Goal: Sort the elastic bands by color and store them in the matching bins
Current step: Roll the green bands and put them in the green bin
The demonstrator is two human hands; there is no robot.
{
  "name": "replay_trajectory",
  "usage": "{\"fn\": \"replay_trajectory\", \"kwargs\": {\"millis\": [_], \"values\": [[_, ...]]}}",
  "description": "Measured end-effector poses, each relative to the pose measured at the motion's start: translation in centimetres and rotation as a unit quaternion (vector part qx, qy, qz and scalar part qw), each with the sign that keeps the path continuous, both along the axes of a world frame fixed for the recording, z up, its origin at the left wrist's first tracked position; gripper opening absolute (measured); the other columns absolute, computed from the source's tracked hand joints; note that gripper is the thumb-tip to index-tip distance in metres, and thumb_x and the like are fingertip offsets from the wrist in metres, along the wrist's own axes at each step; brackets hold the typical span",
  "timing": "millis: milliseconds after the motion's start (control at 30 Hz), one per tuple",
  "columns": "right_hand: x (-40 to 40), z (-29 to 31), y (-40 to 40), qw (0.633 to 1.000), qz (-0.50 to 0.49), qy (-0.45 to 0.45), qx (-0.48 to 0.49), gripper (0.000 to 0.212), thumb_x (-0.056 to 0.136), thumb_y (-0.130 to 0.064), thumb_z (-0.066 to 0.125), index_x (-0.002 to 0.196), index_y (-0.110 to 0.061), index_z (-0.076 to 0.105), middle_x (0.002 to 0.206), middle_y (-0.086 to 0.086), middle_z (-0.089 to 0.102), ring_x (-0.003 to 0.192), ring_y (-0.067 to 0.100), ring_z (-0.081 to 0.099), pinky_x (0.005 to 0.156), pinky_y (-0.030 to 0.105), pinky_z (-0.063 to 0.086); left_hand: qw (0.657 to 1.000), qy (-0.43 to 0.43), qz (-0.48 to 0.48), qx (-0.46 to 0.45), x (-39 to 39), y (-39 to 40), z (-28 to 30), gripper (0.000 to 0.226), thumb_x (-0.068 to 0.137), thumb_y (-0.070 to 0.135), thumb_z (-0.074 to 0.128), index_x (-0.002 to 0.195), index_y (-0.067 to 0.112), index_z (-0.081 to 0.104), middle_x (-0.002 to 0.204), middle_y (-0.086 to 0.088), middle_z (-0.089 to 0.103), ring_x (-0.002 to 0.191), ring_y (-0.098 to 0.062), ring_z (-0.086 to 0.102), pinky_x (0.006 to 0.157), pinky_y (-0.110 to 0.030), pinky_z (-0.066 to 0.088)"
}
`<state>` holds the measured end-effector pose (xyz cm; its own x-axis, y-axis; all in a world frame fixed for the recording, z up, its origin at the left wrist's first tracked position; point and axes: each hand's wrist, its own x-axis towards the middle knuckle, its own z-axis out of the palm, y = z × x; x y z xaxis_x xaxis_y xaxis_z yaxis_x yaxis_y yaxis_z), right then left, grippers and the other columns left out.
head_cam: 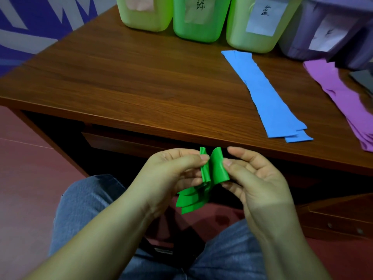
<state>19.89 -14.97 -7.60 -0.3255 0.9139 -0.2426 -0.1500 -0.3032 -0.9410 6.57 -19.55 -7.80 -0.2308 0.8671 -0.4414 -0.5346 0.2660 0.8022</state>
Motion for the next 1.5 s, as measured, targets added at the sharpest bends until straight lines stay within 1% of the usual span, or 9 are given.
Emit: {"fn": "replay_trajectory", "kwargs": {"millis": [233,667,867,1000,1100,1200,1333,1433,1500], "values": [[-0.1,0.5,-0.2,0.998,0.027,-0.011,0.049,0.022,0.079,0.004,0.064,0.092,-0.014,0.064,0.063,0.001,0.069,0.061,0.009,0.067,0.06,0.017,0.054,1.0,0.001,0.001,0.012,0.4,-0.1,0.2,0.028,0.054,0.017,0.067,0.08,0.006,0.064,0.061,-0.005,0.065,0.051,-0.007,0.061,0.048,-0.015,0.05],[-0.1,0.5,-0.5,0.995,0.044,-0.013,0.086,0.025,0.078,0.007,0.065,0.092,-0.014,0.065,0.064,0.001,0.069,0.063,0.009,0.069,0.058,0.016,0.052,1.0,0.008,-0.01,0.016,0.3,-0.1,0.0,0.023,0.054,0.019,0.068,0.075,0.009,0.065,0.061,-0.003,0.067,0.054,-0.007,0.063,0.054,-0.015,0.053],[0.2,0.5,-0.4,0.992,0.066,-0.041,0.101,0.022,0.085,-0.003,0.059,0.098,-0.019,0.065,0.077,0.005,0.074,0.076,0.015,0.072,0.07,0.023,0.057,1.0,0.018,-0.004,0.009,0.4,-0.1,0.0,0.029,0.047,0.025,0.072,0.072,0.012,0.067,0.065,-0.004,0.067,0.055,-0.005,0.062,0.051,-0.014,0.05],[0.3,0.8,-0.5,0.987,0.086,-0.073,0.118,0.029,0.09,-0.001,0.053,0.103,-0.025,0.063,0.082,0.0,0.075,0.085,0.013,0.072,0.075,0.024,0.057,1.0,0.021,0.005,0.003,0.4,0.0,0.1,0.025,0.052,0.022,0.072,0.073,0.012,0.064,0.061,-0.001,0.065,0.053,-0.004,0.061,0.051,-0.014,0.05],[0.5,0.8,-0.4,0.985,0.106,-0.068,0.116,0.031,0.09,0.001,0.051,0.106,-0.024,0.062,0.084,0.0,0.075,0.086,0.011,0.071,0.075,0.023,0.057,0.999,0.034,0.002,-0.008,0.1,0.2,0.4,0.01,0.067,0.01,0.071,0.073,0.01,0.063,0.058,-0.002,0.064,0.051,-0.005,0.06,0.05,-0.015,0.051],[0.7,0.9,-0.1,0.986,0.122,-0.051,0.103,0.033,0.087,0.004,0.055,0.108,-0.02,0.061,0.084,0.003,0.075,0.085,0.012,0.071,0.074,0.023,0.057,0.996,0.09,-0.024,-0.013,-0.4,0.4,0.8,0.012,0.08,0.002,0.064,0.071,0.01,0.064,0.059,-0.005,0.062,0.054,-0.009,0.06,0.051,-0.016,0.051],[1.0,0.8,0.8,0.978,0.109,-0.083,0.159,0.045,0.074,0.0,0.073,0.107,-0.028,0.062,0.091,0.001,0.069,0.075,0.009,0.065,0.069,0.021,0.055,0.972,0.208,-0.108,0.028,-1.4,0.5,2.4,0.015,0.079,0.004,0.067,0.067,0.012,0.067,0.064,-0.007,0.064,0.056,-0.01,0.06,0.053,-0.016,0.05],[1.0,1.1,2.0,0.953,0.155,-0.14,0.221,0.054,0.064,-0.019,0.084,0.109,-0.038,0.061,0.107,-0.007,0.065,0.09,0.004,0.062,0.076,0.024,0.054,0.924,0.328,-0.187,0.065,-2.3,0.9,4.7,0.006,0.077,0.002,0.071,0.074,0.008,0.069,0.059,-0.002,0.063,0.052,-0.006,0.058,0.052,-0.014,0.048],[0.8,1.8,2.7,0.941,0.198,-0.151,0.231,0.047,0.061,-0.027,0.083,0.104,-0.034,0.065,0.104,-0.002,0.069,0.094,0.009,0.064,0.081,0.027,0.052,0.872,0.419,-0.235,0.09,-2.9,1.4,6.5,0.007,0.076,0.003,0.072,0.075,0.009,0.07,0.061,-0.003,0.066,0.053,-0.007,0.06,0.053,-0.014,0.048]]}}
